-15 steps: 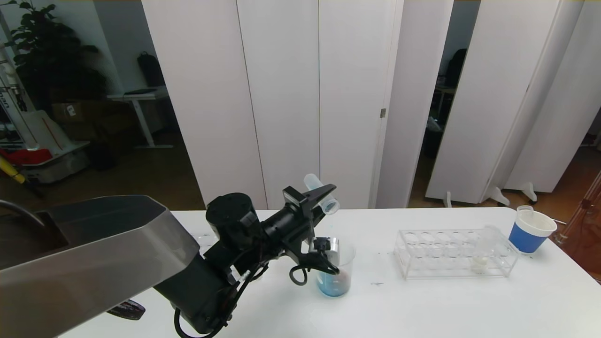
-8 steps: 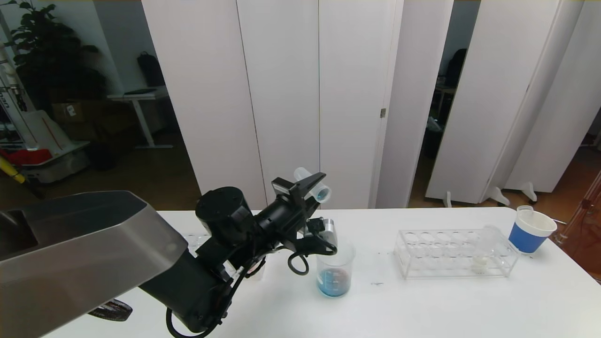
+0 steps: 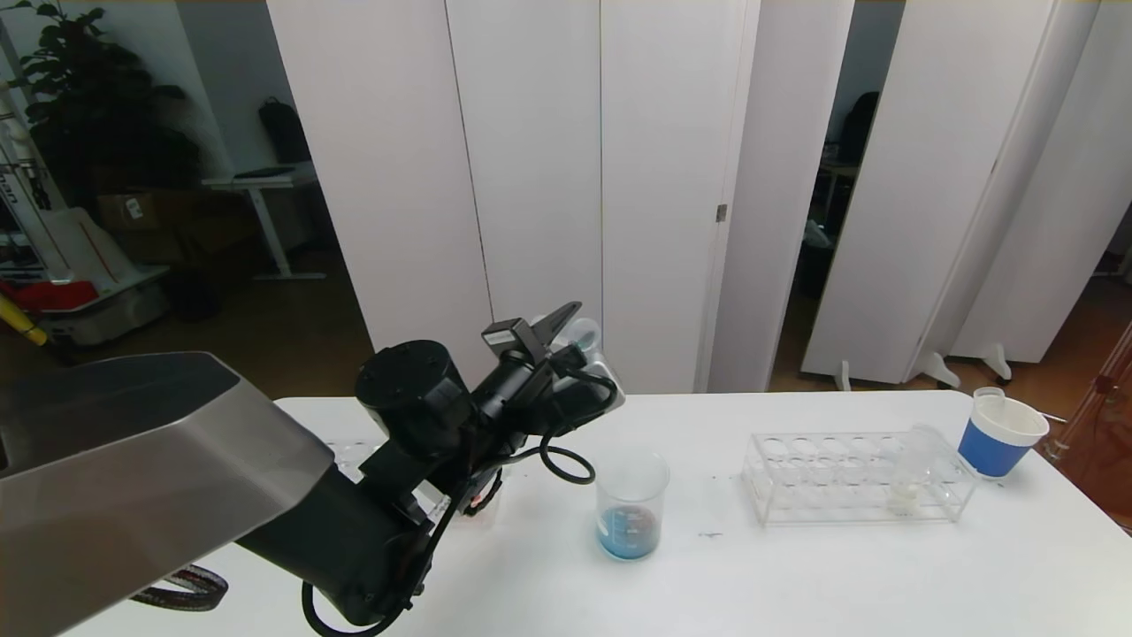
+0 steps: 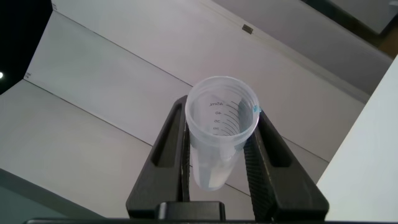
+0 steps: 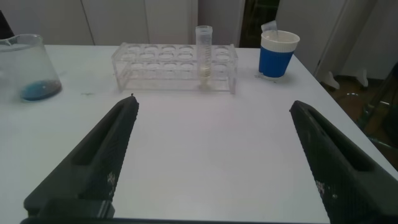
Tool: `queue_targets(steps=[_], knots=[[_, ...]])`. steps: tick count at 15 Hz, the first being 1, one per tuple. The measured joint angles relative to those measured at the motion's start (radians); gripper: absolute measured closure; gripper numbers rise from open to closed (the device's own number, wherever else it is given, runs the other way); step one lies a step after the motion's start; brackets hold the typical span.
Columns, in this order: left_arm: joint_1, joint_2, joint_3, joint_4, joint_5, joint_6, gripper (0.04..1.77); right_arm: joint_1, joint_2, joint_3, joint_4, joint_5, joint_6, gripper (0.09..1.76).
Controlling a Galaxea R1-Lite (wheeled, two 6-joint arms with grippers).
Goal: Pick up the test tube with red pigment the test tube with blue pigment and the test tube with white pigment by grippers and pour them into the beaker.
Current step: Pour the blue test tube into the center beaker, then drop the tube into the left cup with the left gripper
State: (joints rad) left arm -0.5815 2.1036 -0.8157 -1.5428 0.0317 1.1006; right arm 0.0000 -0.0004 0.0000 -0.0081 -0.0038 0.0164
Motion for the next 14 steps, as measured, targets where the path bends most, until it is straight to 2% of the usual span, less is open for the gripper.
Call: queue_targets(steps=[2, 4, 7, 9, 11, 14], knots=[[0.001, -0.02, 0.006, 0.016, 0.032, -0.05, 1.22, 0.0, 0.0, 0.0, 0.0, 0.0, 0.0, 0.1], [0.002, -0.05, 0.009, 0.082, 0.087, -0.129, 1.22, 0.0, 0.0, 0.0, 0.0, 0.0, 0.0, 0.1], [0.001, -0.121, 0.0, 0.237, 0.161, -0.259, 1.22, 0.0, 0.0, 0.0, 0.0, 0.0, 0.0, 0.1], [-0.001, -0.176, -0.024, 0.391, 0.261, -0.341, 1.22, 0.0, 0.0, 0.0, 0.0, 0.0, 0.0, 0.1], [-0.014, -0.229, -0.057, 0.492, 0.352, -0.446, 1.22, 0.0, 0.0, 0.0, 0.0, 0.0, 0.0, 0.1], [-0.026, -0.3, -0.074, 0.584, 0.394, -0.531, 1.22, 0.0, 0.0, 0.0, 0.0, 0.0, 0.0, 0.1]])
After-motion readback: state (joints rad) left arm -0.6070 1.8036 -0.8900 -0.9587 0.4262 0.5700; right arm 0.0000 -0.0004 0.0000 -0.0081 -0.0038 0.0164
